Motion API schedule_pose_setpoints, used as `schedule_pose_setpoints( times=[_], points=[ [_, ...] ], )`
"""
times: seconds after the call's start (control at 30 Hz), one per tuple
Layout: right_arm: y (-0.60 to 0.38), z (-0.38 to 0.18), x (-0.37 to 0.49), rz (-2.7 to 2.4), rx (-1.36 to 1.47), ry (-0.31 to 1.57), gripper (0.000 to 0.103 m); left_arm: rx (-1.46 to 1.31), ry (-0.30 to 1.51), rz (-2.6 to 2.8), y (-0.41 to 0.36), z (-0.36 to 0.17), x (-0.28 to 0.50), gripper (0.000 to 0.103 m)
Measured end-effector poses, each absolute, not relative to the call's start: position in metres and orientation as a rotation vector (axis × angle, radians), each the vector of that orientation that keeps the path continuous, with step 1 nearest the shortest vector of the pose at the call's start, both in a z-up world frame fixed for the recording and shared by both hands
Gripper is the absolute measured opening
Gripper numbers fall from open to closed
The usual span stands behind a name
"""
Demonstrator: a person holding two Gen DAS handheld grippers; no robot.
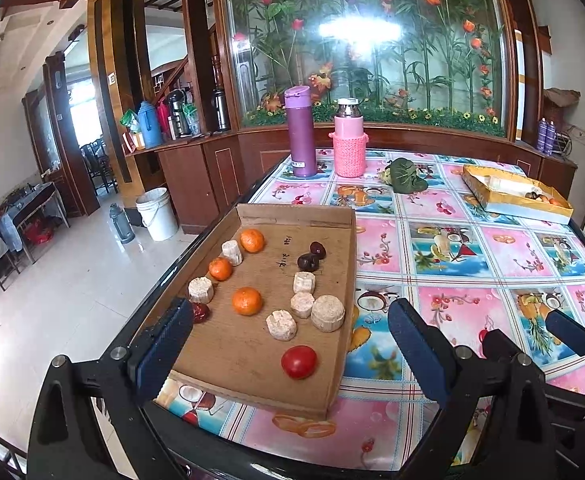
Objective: Organize fruits
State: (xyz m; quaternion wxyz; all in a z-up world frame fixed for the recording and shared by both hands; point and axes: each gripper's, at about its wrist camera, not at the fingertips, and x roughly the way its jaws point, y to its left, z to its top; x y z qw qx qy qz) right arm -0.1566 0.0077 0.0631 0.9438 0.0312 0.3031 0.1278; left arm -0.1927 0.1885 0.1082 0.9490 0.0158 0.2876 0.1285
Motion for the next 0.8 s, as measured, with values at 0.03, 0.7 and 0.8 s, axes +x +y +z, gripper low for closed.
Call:
schedule_pose_setpoints(
  times=[0.03, 0.7, 0.8],
  points=[
    [0.009, 0.063, -0.156, 0.26, 0.06, 0.618, 0.085, 0.028, 0.579, 0.263, 0.189, 0.109, -0.194, 0.098],
    [0.017, 0.056, -0.158, 0.246, 0.008, 0.62, 0.087, -0.002, 0.537, 0.277, 0.194, 0.112, -0.204, 0.098],
    [0.018, 0.056, -0.161, 0.244, -0.006, 0.618, 0.088, -0.013, 0.522, 0.287, 0.196, 0.115, -0.207, 0.098]
  ],
)
